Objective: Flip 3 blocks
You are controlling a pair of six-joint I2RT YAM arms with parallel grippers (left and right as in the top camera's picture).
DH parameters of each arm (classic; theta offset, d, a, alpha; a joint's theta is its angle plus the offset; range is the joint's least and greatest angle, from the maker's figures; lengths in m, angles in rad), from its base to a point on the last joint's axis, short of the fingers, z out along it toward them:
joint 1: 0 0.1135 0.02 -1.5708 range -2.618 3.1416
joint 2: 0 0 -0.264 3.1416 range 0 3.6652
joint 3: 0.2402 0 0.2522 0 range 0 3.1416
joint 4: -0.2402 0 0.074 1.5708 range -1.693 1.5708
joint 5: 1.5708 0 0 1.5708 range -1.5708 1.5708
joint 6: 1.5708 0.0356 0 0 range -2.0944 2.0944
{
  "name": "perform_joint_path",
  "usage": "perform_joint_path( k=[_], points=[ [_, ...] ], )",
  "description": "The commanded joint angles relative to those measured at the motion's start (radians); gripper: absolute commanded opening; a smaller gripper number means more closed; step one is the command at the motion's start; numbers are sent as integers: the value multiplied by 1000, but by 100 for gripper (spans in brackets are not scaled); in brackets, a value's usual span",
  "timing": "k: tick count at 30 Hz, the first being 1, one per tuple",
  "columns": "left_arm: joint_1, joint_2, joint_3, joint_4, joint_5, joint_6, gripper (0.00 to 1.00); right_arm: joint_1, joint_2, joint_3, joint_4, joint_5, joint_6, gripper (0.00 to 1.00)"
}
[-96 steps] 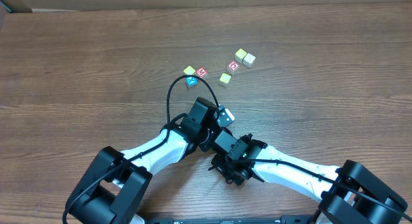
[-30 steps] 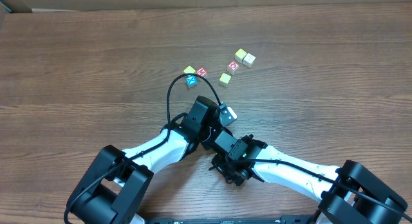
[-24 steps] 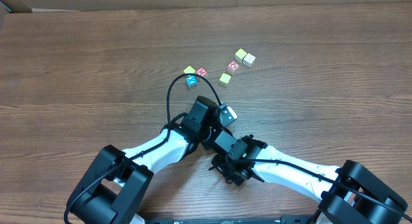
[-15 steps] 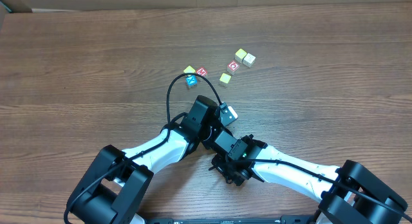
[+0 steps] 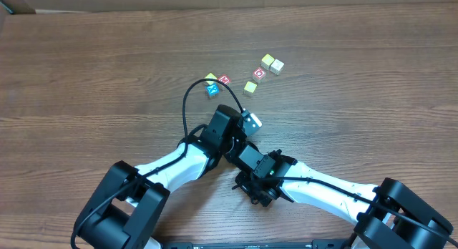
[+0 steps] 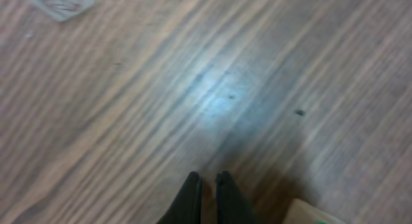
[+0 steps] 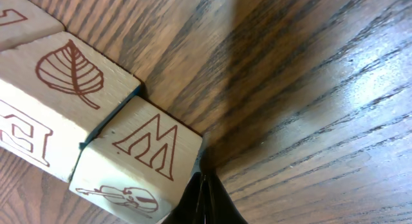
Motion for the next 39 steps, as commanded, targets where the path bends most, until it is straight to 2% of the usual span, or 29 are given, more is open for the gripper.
perform_joint_path(
  k=[1, 14, 18, 25, 39],
  points=[
    [20, 13, -10, 10, -23, -48, 4, 7, 7, -1, 3, 17, 10, 4],
    [35, 13, -10, 11, -52, -73, 4, 56, 7, -1, -15, 22, 9, 4],
    [68, 13, -10, 13, -72, -119, 4, 91, 7, -1, -2, 35, 5, 4],
    [140, 13, -10, 8, -67, -183, 4, 107, 7, -1, 96, 40, -109, 4],
    [146, 13, -10, 3, -65, -183, 4, 106, 7, -1, 122, 125, -135, 4]
  ],
)
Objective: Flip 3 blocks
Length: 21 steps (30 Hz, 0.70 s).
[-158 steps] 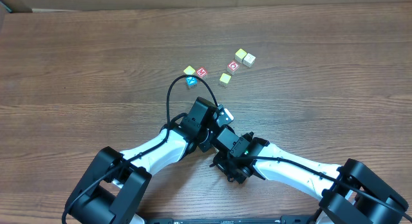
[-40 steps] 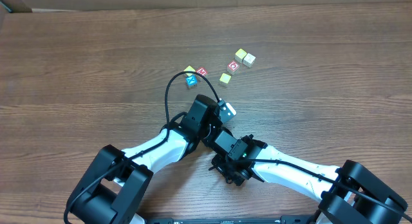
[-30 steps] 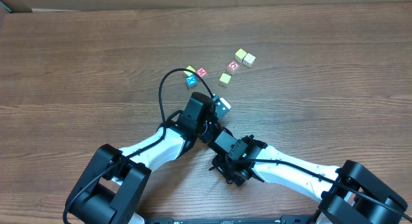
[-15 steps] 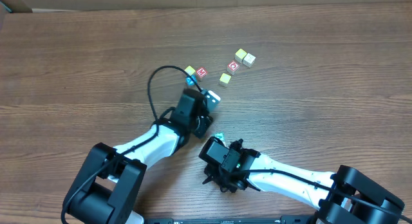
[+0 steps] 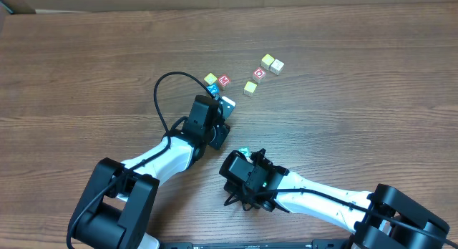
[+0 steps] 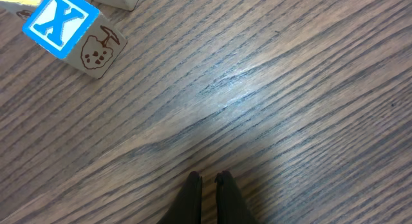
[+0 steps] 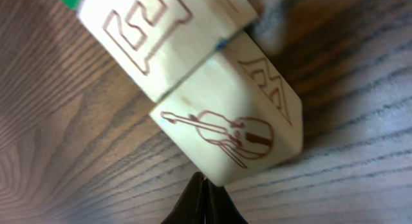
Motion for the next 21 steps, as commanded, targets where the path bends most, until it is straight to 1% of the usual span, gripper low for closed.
perform_joint_path(
  k=[1, 21],
  points=[
    [2, 13, -10, 1, -3, -22, 4, 2, 6, -1, 8, 37, -23, 4],
    [2, 13, -10, 0, -3, -29, 4, 3, 6, -1, 7, 85, -23, 4]
  ],
)
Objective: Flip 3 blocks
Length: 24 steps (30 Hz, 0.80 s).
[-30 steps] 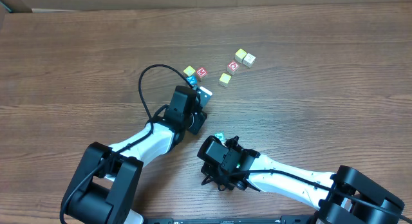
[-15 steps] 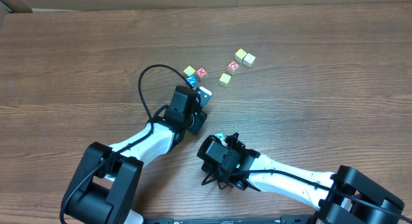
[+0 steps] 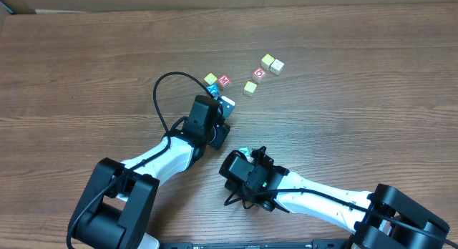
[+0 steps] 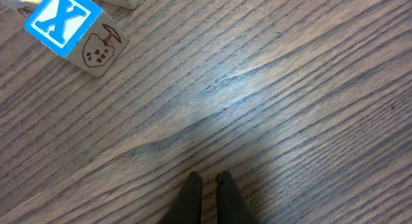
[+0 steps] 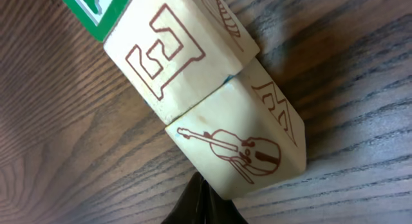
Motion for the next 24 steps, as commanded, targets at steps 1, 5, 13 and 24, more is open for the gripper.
perform_joint_path(
  k=[1, 5, 13, 24],
  points=[
    [2, 13, -10, 0, -3, -14, 4, 3, 6, -1, 3, 23, -4, 4],
    [2, 13, -10, 0, -3, -14, 4, 3, 6, -1, 2, 22, -4, 4],
    [2, 13, -10, 0, -2, -14, 4, 3, 6, -1, -9, 22, 4, 4],
    [2, 13, -10, -1, -2, -17, 4, 3, 6, -1, -25, 23, 32, 4]
  ],
)
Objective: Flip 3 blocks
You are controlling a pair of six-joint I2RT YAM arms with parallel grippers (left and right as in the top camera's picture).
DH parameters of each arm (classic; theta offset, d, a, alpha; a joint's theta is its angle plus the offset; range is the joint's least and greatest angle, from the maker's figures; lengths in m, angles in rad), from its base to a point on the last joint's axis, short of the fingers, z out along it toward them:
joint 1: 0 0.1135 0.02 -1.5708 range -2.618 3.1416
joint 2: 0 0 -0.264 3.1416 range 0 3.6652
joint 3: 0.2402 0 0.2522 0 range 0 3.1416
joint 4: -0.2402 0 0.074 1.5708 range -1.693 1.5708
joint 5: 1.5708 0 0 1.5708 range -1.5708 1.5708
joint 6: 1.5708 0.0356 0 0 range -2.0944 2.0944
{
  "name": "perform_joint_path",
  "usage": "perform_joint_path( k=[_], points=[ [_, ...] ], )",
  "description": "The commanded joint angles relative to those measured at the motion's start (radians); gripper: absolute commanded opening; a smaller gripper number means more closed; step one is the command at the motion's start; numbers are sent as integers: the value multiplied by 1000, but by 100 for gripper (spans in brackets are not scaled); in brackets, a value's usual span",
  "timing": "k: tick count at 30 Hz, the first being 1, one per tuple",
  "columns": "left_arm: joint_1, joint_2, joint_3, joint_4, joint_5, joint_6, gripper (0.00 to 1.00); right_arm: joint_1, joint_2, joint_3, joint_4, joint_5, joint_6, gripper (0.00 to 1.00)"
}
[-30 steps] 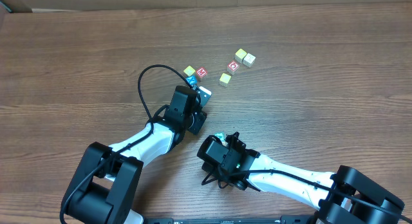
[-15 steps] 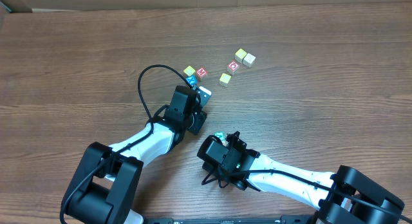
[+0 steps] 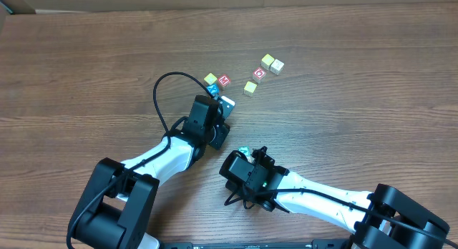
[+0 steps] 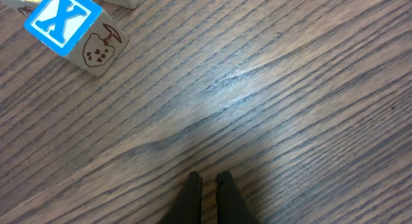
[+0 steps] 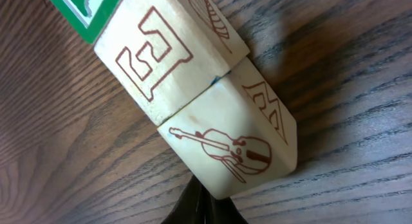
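Observation:
A row of joined wooden blocks fills the right wrist view: a green-faced one [image 5: 77,8], one with a red E [image 5: 154,63], and one with a violin and an M [image 5: 232,147]. My right gripper [image 5: 201,201] is shut, its tips at the lower corner of the violin block. From overhead this row is mostly hidden under the right arm [image 3: 247,170], with only a teal bit [image 3: 243,150] showing. My left gripper [image 4: 207,182] is shut over bare wood, short of the blue X block [image 4: 61,21], which also shows overhead [image 3: 212,89].
Loose blocks lie at the back of the table: yellow [image 3: 210,79], red M [image 3: 224,80], yellow-green [image 3: 250,87], red O [image 3: 260,73] and a pale pair [image 3: 272,63]. The left arm's black cable [image 3: 161,99] loops above the table. Both arms cross the near middle.
The block row sits slightly higher and further left in the right wrist view, with the shut tips still at the violin block's corner. The left arm has not moved.
First my left gripper was beside the right one near the joined blocks, whose M face showed beside a leaf face. Then the left arm stood by the blue X block, and the right arm had swung left, with the violin and E faces in view. Both have stayed there.

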Motion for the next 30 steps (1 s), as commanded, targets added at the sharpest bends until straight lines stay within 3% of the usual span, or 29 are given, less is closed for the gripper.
perform_joint_path(
  k=[1, 15, 30],
  points=[
    [2, 13, -10, -1, -2, -14, 4, 3, 6, -1, -13, 19, 34, 4],
    [2, 13, -10, -3, -2, -14, 4, 3, 6, 4, 28, 18, 13, 4],
    [2, 13, -10, -3, -2, -14, 4, 3, 6, 12, 82, 56, -150, 4]
  ],
)
